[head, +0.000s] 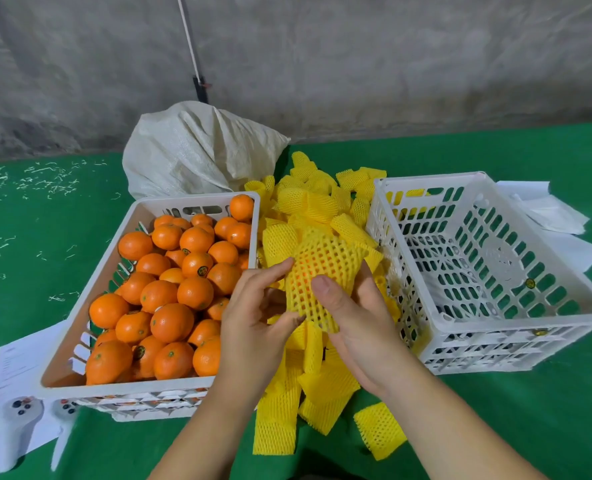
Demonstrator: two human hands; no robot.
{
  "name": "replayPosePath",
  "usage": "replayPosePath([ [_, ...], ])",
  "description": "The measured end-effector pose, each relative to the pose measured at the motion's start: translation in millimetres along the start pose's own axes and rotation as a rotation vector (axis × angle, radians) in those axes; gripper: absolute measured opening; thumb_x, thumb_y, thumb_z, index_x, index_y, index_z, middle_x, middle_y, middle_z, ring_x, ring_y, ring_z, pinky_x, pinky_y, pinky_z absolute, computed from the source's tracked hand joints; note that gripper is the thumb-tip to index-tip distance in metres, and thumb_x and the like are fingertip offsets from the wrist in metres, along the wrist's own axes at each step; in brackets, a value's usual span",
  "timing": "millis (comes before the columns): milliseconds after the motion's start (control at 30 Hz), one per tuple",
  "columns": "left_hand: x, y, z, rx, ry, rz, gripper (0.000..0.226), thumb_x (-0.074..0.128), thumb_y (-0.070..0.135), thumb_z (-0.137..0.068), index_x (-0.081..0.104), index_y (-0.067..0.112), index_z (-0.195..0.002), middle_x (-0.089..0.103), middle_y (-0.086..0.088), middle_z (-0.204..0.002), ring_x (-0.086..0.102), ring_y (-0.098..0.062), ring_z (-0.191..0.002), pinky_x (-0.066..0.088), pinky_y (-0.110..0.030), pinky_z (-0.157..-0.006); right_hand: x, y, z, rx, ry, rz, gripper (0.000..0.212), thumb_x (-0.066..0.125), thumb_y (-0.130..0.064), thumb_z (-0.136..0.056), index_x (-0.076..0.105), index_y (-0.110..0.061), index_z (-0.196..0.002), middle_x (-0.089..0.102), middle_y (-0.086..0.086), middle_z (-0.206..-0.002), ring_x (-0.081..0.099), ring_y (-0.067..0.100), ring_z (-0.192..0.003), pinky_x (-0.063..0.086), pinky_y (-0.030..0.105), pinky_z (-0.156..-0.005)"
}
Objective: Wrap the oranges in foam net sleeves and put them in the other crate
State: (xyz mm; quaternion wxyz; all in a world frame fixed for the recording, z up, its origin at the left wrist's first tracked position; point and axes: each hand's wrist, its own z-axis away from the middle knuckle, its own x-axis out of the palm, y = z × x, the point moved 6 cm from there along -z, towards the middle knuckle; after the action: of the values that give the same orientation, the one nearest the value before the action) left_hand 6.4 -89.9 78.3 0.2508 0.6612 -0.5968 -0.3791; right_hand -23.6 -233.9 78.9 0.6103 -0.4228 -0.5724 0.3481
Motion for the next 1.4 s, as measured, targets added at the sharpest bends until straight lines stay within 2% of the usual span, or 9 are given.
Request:
replayPosePath([
  [133,1.6,-11.7,3.3,-0.072,0.064,0.028,0.046,0.075,0.006,-0.088,0.076,0.046,-0.111,0.070,0.013,-0.096,0.071,-0.010,-0.086,0.055,-0.020,-0.075,-20.1,3.3,-6.4,0.042,0.078,-0.141,0.094,0.093,-0.054,-0.065,0.046,-0.041,-0.144,0.065,-0.004,-0.138,0.063,0.021,-0.128,0.049,0.049,-0.107],
  [267,37.5,-1.9,7.6,-0.018,-0.119,-0.049,0.029,0.077,0.013,-0.092,0.074,0.032,-0.114,0.064,0.019,-0.098,0.067,-0.005,-0.090,0.051,-0.015,-0.078,-48.8,3.1,-20.3,0.024,0.214,-0.144,0.095,0.092,-0.055,-0.068,0.045,-0.035,-0.147,0.064,-0.001,-0.140,0.063,0.023,-0.127,0.050,0.052,-0.106],
  [433,51.9,-21.4,9.6,-0.068,-0.437,-0.251,0.026,0.070,0.035,-0.101,0.071,0.027,-0.125,0.065,0.014,-0.116,0.064,-0.005,-0.111,0.054,-0.029,-0.092,-124.0,-36.8,-38.2,-0.102,0.514,0.414,0.084,0.082,-0.073,-0.065,0.042,-0.050,-0.135,0.058,-0.019,-0.128,0.064,0.009,-0.109,0.056,0.021,-0.074],
  [533,31.1,-40.9,0.0,-0.089,-0.416,-0.480,0.029,0.067,0.036,-0.101,0.070,0.026,-0.128,0.064,0.009,-0.125,0.057,-0.011,-0.120,0.048,-0.034,-0.102,-188.9,-42.7,-55.0,-0.029,0.629,0.778,0.090,0.080,-0.051,-0.083,0.025,-0.041,-0.153,0.035,-0.005,-0.151,0.048,0.020,-0.128,0.050,0.040,-0.100],
  [733,-23.3,-95.3,-25.9,-0.336,-0.349,-0.684,0.050,0.055,0.034,-0.109,0.049,0.011,-0.153,0.056,-0.012,-0.149,0.048,-0.035,-0.138,0.039,-0.050,-0.113,-201.2,-1.8,-71.2,0.163,0.452,1.257,0.085,0.062,-0.054,-0.094,0.015,-0.032,-0.161,-0.003,-0.001,-0.169,0.005,0.031,-0.155,0.019,0.056,-0.123],
  [867,-33.9,-132.4,-18.1,-0.442,-0.645,-1.052,0.054,0.025,0.049,-0.112,0.045,0.025,-0.156,0.032,-0.006,-0.167,0.027,-0.035,-0.151,0.021,-0.048,-0.123,-139.4,37.8,-80.9,-0.150,0.138,1.685,0.050,0.062,-0.051,-0.093,0.045,-0.036,-0.138,0.009,0.008,-0.166,0.009,0.032,-0.149,0.023,0.060,-0.115],
  [1067,-47.1,-143.3,-5.3,-0.341,-0.923,-1.253,0.055,0.035,0.055,-0.104,0.043,0.045,-0.157,0.008,0.000,-0.176,0.007,-0.032,-0.159,0.006,-0.050,-0.128,-146.6,89.2,-119.0,0.164,-0.008,1.635,0.038,0.060,-0.048,-0.097,0.056,-0.039,-0.134,-0.017,0.005,-0.170,-0.022,0.028,-0.153,0.009,0.064,-0.117],
  [1233,-49.2,-140.1,-0.2,-0.396,-1.227,-1.376,0.071,0.025,0.069,-0.098,0.045,0.036,-0.158,0.019,0.005,-0.173,-0.015,-0.030,-0.162,-0.024,-0.060,-0.122,-157.2,90.2,-129.4,0.289,-0.015,1.633,0.059,0.057,-0.041,-0.100,0.043,-0.021,-0.154,0.025,0.004,-0.163,0.020,0.036,-0.146,0.025,0.048,-0.115],
  [1400,-49.6,-113.3,1.7,-0.508,-1.252,-1.379,0.062,0.031,0.065,-0.097,0.056,0.035,-0.145,0.043,0.003,-0.154,0.039,-0.029,-0.140,0.034,-0.044,-0.109,-154.7,89.5,-120.5,0.203,0.070,1.324,0.056,0.067,-0.015,-0.096,0.044,-0.018,-0.147,0.054,0.017,-0.136,0.056,0.036,-0.119,0.047,0.038,-0.085],
])
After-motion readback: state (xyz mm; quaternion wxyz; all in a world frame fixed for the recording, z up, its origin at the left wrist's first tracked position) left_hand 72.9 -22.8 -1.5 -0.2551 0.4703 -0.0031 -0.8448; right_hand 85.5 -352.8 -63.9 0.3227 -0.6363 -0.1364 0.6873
